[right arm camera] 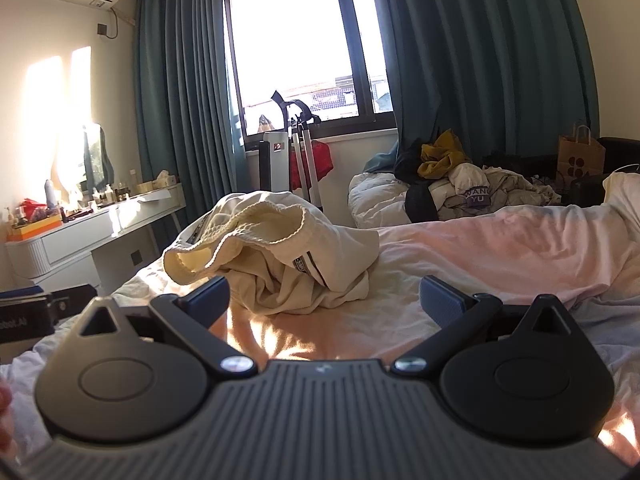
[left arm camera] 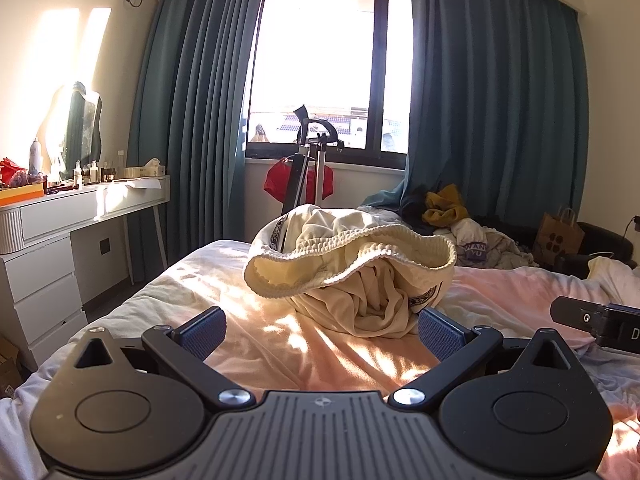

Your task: Fold clothes

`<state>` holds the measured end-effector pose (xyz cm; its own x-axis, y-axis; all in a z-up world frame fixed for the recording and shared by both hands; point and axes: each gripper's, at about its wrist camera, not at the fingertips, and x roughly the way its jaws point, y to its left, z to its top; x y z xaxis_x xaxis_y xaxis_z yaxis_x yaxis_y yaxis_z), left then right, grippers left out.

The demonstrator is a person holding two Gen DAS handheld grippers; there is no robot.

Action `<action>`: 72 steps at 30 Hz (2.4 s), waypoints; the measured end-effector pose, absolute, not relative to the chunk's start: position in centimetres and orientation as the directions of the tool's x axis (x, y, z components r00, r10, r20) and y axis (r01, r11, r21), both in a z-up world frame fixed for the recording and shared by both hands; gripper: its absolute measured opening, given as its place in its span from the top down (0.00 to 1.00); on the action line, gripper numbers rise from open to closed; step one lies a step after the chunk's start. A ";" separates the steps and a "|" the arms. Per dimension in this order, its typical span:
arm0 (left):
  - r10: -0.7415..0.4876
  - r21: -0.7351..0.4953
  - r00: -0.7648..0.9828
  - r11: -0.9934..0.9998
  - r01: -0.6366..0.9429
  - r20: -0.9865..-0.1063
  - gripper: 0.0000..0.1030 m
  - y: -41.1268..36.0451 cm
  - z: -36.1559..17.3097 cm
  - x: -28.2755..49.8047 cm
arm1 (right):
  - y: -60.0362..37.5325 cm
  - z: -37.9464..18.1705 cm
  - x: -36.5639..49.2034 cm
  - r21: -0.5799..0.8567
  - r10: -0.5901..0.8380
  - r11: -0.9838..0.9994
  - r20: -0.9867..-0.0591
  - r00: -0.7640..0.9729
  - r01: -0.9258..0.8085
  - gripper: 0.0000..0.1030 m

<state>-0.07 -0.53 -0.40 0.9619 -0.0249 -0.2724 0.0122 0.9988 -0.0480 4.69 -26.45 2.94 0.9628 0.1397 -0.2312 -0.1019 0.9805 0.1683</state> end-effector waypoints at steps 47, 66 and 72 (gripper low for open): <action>0.070 -0.080 0.919 0.991 -0.109 -0.389 0.00 5.6 -7.8 17.9 | -23.4 -0.7 27.7 0.454 0.229 0.891 -0.415 0.881 -0.017 0.41; -0.117 -0.039 0.934 0.993 0.110 -0.339 0.00 2.7 -5.6 13.2 | -27.3 6.5 12.3 0.272 0.141 0.960 -0.295 0.945 -0.058 0.79; -0.192 0.110 0.889 0.960 0.259 -0.415 0.01 -0.8 -6.3 9.5 | -28.8 3.2 9.0 0.226 0.139 0.972 -0.357 0.924 -0.058 0.79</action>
